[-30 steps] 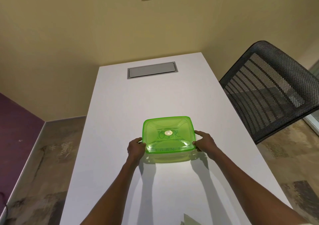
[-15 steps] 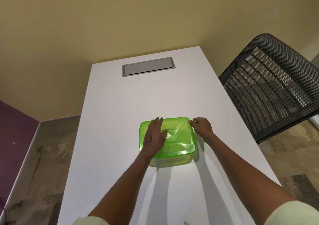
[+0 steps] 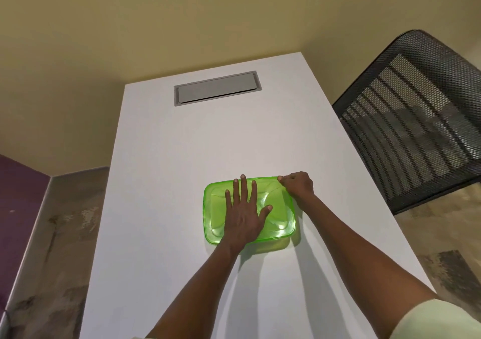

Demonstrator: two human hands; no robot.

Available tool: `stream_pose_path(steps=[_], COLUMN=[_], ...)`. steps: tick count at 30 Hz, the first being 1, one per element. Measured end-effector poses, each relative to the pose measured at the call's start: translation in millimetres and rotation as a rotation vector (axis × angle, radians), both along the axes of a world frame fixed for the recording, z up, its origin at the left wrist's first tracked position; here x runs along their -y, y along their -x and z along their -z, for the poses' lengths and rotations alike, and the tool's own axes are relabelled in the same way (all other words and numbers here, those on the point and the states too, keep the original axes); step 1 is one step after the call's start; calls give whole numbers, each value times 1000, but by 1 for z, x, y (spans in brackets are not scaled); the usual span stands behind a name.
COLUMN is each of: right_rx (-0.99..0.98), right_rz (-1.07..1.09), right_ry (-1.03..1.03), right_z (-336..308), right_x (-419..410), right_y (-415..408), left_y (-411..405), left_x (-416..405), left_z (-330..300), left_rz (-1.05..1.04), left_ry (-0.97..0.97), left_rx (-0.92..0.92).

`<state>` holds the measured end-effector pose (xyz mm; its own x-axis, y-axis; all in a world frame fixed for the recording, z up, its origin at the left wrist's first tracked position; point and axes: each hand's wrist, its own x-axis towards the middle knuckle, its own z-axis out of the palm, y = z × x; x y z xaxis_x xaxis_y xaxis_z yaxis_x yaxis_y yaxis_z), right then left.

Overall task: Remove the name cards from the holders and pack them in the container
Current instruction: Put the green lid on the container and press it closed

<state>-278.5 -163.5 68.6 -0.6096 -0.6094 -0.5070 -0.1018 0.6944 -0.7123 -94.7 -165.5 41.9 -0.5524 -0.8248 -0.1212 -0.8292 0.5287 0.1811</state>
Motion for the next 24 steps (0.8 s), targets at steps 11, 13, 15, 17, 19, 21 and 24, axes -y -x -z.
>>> stream_pose_path(steps=[11, 13, 15, 17, 19, 21, 24], right_rx=[-11, -19, -33, -58, -69, -69, -149], right_rz=[9, 18, 10, -10, -15, -20, -58], right_ry=[-102, -105, -95, -71, -26, 3, -11], right_z=[5, 5, 4, 3, 1, 0, -4], right_x=[12, 11, 10, 8, 4, 2, 1], right_y=[2, 0, -1, -2, -4, -5, -8], left_y=[1, 1, 1, 0, 0, 0, -5], left_x=[-5, -6, -6, -4, -4, -3, 1], left_z=[6, 6, 4, 2, 0, -2, -8], left_rz=[-17, -20, -17, -14, -12, -4, -5], left_ry=[51, 43, 40, 33, 12, -21, -55], left_rx=[-4, 5, 8, 1, -7, -20, -67])
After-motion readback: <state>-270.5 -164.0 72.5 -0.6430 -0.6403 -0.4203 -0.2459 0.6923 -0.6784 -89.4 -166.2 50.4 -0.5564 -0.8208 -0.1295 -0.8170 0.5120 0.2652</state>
